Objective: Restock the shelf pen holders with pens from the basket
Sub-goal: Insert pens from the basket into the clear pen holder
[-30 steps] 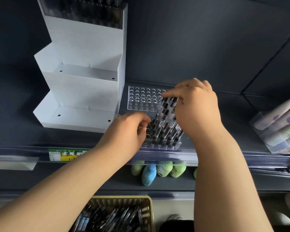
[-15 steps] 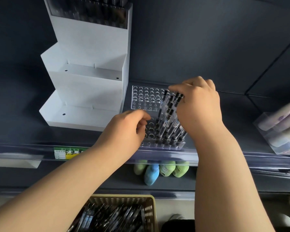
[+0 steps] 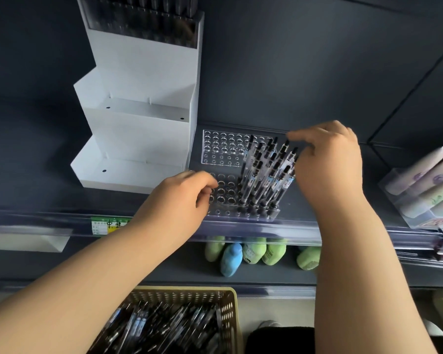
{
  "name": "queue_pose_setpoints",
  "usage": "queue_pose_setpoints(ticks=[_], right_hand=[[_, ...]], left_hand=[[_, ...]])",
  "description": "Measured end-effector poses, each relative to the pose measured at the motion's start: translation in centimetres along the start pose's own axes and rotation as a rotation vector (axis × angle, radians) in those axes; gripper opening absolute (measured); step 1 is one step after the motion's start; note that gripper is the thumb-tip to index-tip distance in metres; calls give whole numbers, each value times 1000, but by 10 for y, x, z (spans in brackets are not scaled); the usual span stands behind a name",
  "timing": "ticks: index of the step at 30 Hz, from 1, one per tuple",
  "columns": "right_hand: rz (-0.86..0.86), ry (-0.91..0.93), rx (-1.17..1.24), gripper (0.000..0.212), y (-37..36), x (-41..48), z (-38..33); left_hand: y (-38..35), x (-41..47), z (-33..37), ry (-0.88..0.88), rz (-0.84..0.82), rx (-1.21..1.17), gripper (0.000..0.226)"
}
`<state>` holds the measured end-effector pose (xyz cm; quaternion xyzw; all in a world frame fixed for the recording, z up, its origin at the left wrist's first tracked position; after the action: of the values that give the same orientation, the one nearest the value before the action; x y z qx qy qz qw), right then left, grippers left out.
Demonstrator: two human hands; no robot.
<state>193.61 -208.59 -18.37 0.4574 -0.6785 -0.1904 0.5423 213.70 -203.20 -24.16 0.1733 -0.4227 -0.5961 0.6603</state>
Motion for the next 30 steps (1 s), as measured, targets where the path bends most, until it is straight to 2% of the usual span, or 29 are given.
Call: queue_pose_setpoints(ticks=[3,8,11,14,19,22,25,30], right_hand=[[51,41,51,51,-1,-24,-6],[102,219,134,42,-3,-83,-31],[44,238,170,45,-3,-120,-38],[-124,223,179,43,-12,-161,-48],[-784,70,63,38,-52,-221,-60],[-1056,-33,-10,38,-76,-246,-63],[-1169,-124,8,37,-95,-265,-66],[-1162,-337,240,34,-115,-280,-76]], left_hand=[[10,-16,-2,16,-95,131,24],[30,-56,-13,128,-231,253,26],[35,-84,-24,216,-288,290,26],[33,-113,-41,271,-366,309,26],[5,-160,-83,378,-583,416,30],[-16,-183,-105,486,-657,467,39],[-35,-200,-117,593,-692,480,39],[-62,-216,-133,728,-649,419,33]])
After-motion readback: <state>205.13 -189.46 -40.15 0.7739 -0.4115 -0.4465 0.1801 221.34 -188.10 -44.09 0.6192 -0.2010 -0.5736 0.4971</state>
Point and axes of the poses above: each hand's wrist, its own x-axis towards the middle knuckle, its own y-axis out of the back of the hand, z = x × y, the point moved 1 cm from there along x, towards the middle knuckle, and after that the axes turned 1 degree about y, right-handed, at the moved point
